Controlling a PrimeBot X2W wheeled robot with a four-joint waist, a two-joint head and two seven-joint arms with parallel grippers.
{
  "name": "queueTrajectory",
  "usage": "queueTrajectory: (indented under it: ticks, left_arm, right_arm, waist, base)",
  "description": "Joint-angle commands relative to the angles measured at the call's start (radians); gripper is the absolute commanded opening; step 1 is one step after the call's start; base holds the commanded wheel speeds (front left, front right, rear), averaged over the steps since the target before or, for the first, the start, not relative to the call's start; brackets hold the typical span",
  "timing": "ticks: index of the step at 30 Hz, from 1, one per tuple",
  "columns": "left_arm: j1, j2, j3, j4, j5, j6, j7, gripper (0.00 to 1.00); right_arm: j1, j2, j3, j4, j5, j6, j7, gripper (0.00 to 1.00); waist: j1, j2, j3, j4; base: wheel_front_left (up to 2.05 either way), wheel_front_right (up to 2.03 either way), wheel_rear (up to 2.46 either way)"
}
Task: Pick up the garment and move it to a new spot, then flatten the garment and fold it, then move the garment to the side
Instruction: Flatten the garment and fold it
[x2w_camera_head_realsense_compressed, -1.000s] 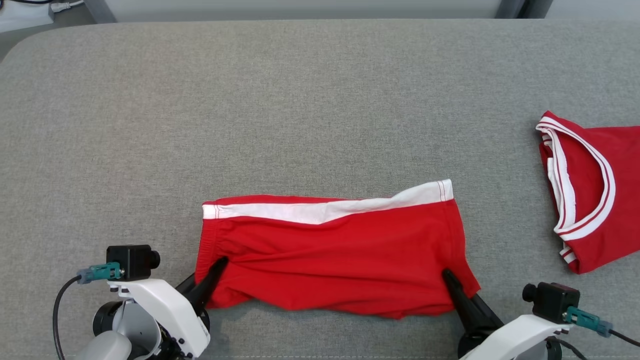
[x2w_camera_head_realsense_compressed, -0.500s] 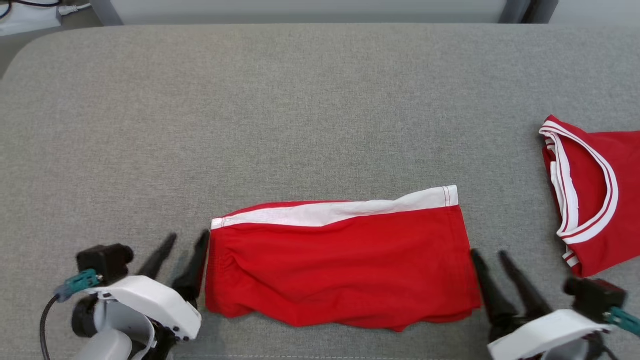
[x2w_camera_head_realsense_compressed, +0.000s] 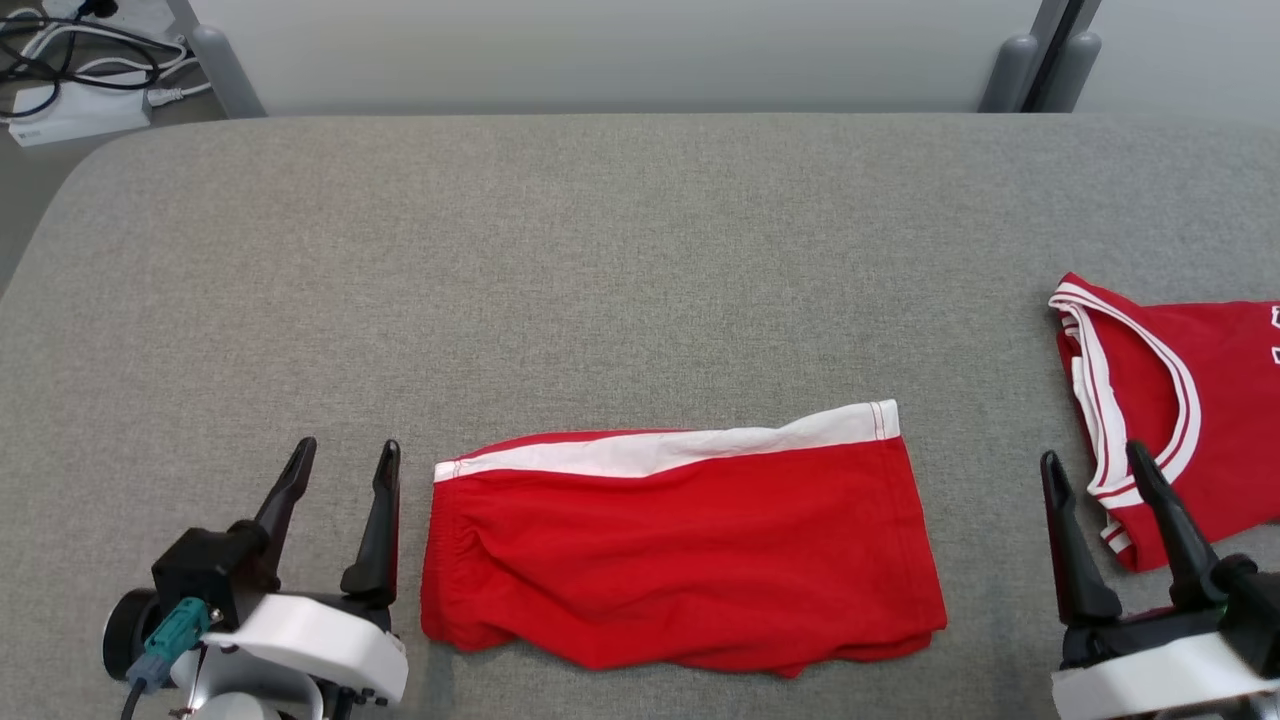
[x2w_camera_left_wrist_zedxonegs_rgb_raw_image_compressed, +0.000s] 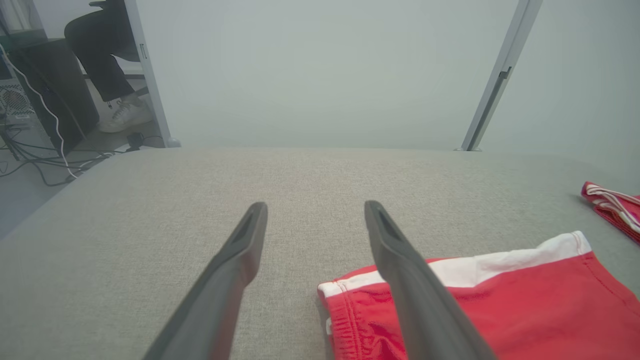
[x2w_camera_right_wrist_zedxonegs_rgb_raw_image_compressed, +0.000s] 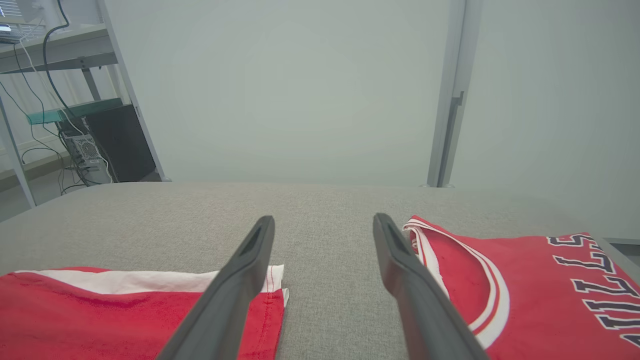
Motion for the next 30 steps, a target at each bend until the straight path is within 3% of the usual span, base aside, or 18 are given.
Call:
queueTrajectory:
  ticks: [1,14,30]
  left_arm:
    - [-0.001,0.036,0.039,-0.027,0.018,0.010,-0.016,1.00]
    - [0.114,0.040,0.090,-0.031,0.018,-0.037,-0.029,1.00]
    - [0.099,0.029,0.095,-0.026,0.044,-0.063,-0.030,1.00]
  right_arm:
    - [0.021,-0.012,0.019,-0.022,-0.025,0.000,-0.018,1.00]
    - [0.142,0.043,-0.028,0.037,-0.046,0.000,-0.034,1.00]
    - [0.144,0.051,-0.034,0.050,-0.032,0.000,-0.035,1.00]
  waist:
    - [0.0000,0.0000,-0.015,0.000]
    - [0.0000,0.0000,-0.089,0.043]
    - [0.0000,0.0000,-0.093,0.070]
  base:
    - [0.00,0.00,0.00]
    - [0.00,0.00,0.00]
    - [0.00,0.00,0.00]
